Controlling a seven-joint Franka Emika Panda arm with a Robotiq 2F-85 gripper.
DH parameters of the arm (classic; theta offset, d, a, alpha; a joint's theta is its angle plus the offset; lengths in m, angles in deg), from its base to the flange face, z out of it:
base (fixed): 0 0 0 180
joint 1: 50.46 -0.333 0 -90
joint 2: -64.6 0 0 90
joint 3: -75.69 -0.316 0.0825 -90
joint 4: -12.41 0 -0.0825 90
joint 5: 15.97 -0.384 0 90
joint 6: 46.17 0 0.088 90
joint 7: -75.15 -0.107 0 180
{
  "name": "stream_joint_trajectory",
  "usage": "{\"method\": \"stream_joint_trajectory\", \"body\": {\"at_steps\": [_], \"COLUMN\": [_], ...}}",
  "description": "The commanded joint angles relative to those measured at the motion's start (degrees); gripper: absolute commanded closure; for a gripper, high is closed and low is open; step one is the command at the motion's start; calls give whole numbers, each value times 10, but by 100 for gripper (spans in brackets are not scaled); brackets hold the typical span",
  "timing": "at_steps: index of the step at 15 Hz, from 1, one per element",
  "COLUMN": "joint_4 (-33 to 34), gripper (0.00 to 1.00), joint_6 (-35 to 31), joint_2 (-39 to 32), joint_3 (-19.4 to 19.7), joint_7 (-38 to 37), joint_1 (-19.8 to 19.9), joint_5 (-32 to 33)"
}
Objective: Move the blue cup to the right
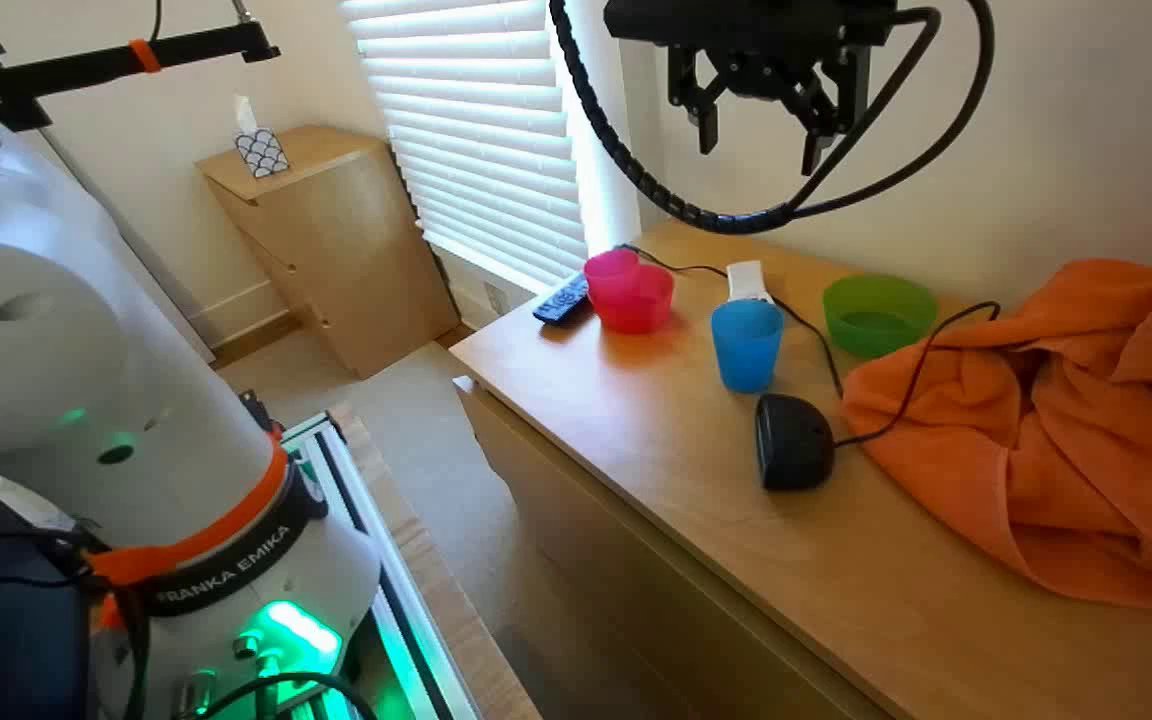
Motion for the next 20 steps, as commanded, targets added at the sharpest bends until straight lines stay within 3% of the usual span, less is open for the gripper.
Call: {"method": "stream_joint_trajectory", "body": {"at_steps": [1, 6, 7, 20], "joint_4": [1, 15, 1, 12], "gripper": [0, 0, 0, 0], "joint_6": [2, 46, 23, 30], "joint_2": [-2, -45, -34, -47], "joint_3": [-26, -48, -55, -62], "joint_7": [6, -14, -6, -12], "joint_1": [26, 43, 47, 54], "joint_5": [-9, -17, -9, -9]}}
